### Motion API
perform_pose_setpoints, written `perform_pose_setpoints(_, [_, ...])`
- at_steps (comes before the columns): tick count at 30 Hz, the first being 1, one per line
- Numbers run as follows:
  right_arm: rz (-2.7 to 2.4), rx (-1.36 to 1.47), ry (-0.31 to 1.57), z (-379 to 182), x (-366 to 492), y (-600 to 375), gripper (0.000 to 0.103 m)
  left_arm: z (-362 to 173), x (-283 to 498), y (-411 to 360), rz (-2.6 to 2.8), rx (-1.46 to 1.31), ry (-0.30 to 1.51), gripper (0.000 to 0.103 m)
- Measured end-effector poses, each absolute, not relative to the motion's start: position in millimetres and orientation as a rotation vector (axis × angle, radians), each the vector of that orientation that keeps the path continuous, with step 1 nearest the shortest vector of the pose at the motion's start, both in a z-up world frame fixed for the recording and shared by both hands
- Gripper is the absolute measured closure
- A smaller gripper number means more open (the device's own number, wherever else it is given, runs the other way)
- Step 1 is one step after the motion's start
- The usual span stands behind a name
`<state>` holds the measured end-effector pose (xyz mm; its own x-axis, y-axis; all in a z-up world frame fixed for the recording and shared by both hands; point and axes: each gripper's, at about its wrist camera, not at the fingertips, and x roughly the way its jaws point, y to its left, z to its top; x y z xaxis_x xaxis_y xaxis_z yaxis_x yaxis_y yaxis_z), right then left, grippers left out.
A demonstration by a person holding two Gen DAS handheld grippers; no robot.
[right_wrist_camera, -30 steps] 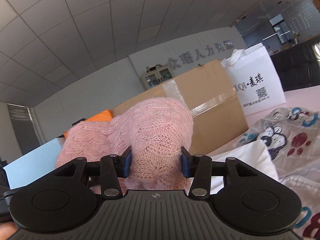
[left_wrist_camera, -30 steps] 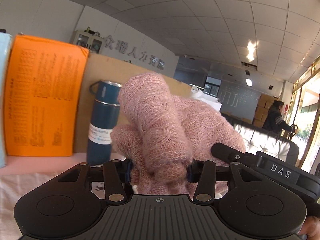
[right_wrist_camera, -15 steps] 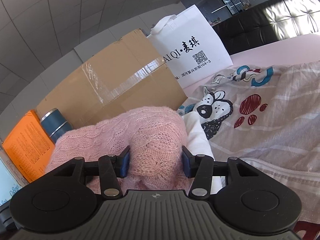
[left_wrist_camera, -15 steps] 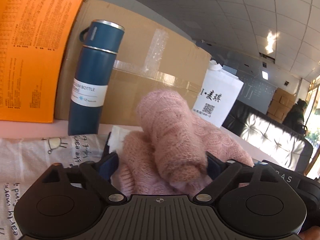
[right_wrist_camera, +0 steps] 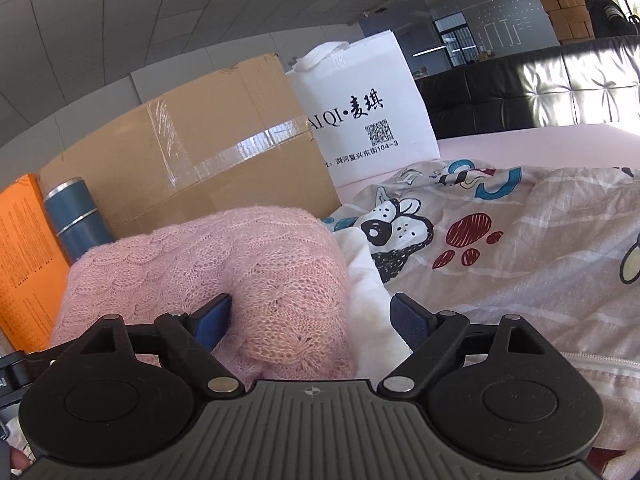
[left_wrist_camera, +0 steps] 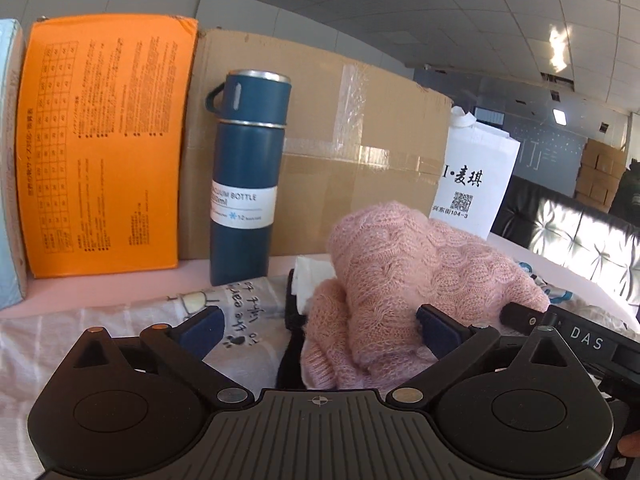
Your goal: Fold clothes
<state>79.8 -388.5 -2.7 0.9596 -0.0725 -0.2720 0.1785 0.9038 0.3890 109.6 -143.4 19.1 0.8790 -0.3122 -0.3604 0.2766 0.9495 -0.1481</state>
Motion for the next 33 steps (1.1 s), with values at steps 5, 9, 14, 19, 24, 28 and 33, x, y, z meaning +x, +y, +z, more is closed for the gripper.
perform_pose_setpoints(5, [-0.191, 0.353, 0.037, 7.4, 45.1, -372.0, 0.000, 26.4, 86.7, -99.0, -0.239, -0.050, 0.343, 0.000])
perform_pose_setpoints(9, [-0.220, 0.290, -0.052, 17.6, 20.5, -345.3, 0.000, 23.5, 77.5, -57.9, -0.175, -0.074, 0.364, 0.000])
perform_pose_setpoints(14, [-0.138, 0.254, 0.091, 27.2, 10.3, -296.8, 0.000, 15.6, 67.6, -24.6, -0.152, -0.051, 0.406, 0.000])
perform_pose_setpoints(19, [-0.037, 0.265, 0.312, 24.4, 13.9, -243.2, 0.000, 8.3, 60.0, 5.0, -0.121, -0.022, 0.449, 0.000])
perform_pose_setpoints(24, [0.017, 0.171, 0.431, 14.1, 17.8, -192.3, 0.000, -5.5, 54.5, 28.7, -0.080, -0.005, 0.515, 0.000])
perform_pose_setpoints(28, [0.014, 0.088, 0.481, 1.3, 26.7, -173.2, 0.000, -14.3, 54.7, 40.5, -0.055, -0.027, 0.545, 0.000])
perform_pose_setpoints(33, [0.006, 0.082, 0.581, -11.2, 44.4, -173.8, 0.000, -21.5, 62.6, 47.3, -0.043, -0.064, 0.600, 0.000])
